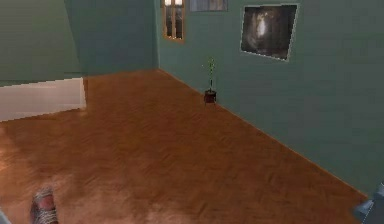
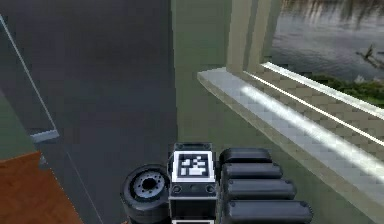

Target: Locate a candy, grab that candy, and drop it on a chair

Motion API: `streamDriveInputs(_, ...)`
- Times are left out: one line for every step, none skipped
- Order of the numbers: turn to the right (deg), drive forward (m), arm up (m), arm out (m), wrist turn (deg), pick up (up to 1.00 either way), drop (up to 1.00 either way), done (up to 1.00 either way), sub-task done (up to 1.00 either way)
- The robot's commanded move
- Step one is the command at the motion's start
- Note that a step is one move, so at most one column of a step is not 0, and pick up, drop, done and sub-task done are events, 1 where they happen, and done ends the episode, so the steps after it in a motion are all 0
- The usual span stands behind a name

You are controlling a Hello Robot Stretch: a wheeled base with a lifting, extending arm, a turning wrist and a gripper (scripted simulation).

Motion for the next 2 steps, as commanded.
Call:
streamDriveInputs(21.0,0.0,0.0,0.0,0.0,0.0,0.0,0.0,0.0)
streamDriveInputs(0.0,0.15,0.0,0.0,0.0,0.0,0.0,0.0,0.0)
